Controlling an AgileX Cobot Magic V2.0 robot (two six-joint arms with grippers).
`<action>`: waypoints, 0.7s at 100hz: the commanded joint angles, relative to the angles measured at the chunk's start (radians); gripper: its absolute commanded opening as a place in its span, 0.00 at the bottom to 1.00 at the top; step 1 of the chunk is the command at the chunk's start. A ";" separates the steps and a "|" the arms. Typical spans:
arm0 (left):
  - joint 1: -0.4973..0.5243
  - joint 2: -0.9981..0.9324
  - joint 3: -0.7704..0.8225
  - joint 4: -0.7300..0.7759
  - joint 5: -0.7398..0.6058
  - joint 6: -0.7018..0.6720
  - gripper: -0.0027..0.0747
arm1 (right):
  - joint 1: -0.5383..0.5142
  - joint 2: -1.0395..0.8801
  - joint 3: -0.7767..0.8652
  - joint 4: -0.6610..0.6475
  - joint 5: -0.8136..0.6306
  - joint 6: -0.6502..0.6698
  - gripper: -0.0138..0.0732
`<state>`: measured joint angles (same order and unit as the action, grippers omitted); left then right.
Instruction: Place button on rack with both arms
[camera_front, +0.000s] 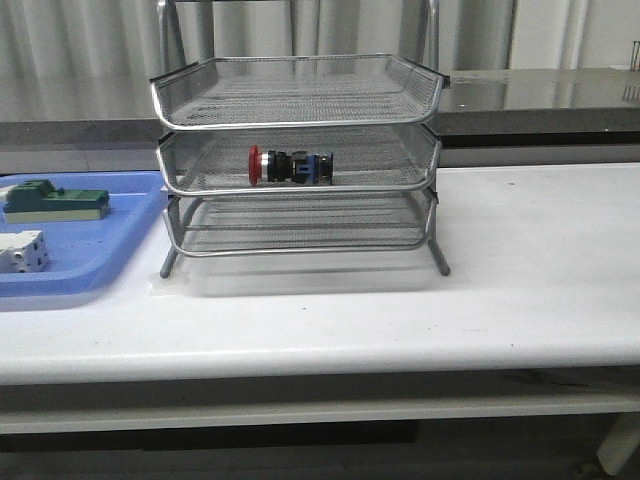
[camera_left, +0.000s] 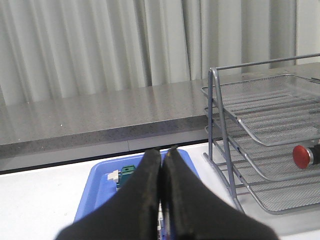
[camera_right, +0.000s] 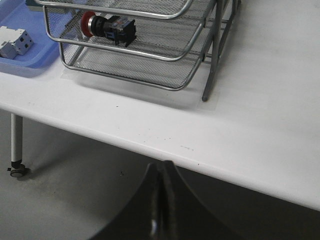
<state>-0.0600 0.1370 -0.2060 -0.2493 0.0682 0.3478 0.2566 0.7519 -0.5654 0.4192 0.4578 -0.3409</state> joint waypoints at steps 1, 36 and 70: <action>0.004 0.011 -0.025 -0.012 -0.079 -0.007 0.01 | -0.006 -0.007 -0.026 0.006 -0.050 0.002 0.09; 0.004 0.011 -0.025 -0.012 -0.079 -0.007 0.01 | -0.006 -0.113 0.067 0.008 -0.204 0.013 0.09; 0.004 0.011 -0.025 -0.012 -0.079 -0.007 0.01 | -0.020 -0.425 0.288 -0.117 -0.343 0.083 0.09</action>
<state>-0.0600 0.1370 -0.2060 -0.2493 0.0682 0.3478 0.2545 0.3990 -0.2910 0.3470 0.2055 -0.2869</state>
